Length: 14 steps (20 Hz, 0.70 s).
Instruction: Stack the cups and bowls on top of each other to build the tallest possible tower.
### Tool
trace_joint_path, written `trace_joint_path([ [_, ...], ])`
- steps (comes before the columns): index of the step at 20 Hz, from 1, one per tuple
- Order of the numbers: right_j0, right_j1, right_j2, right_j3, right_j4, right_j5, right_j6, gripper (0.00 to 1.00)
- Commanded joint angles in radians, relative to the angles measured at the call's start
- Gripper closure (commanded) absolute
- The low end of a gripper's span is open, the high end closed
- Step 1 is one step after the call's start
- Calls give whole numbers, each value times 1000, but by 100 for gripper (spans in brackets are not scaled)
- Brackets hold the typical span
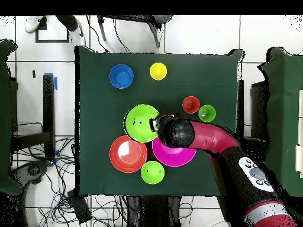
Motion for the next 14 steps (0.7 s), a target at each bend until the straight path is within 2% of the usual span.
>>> trace_joint_path([
  [1, 36, 96, -45, -26, -48, -12, 112, 100],
  [14, 37, 103, -45, -33, -37, 4, 115, 100],
])
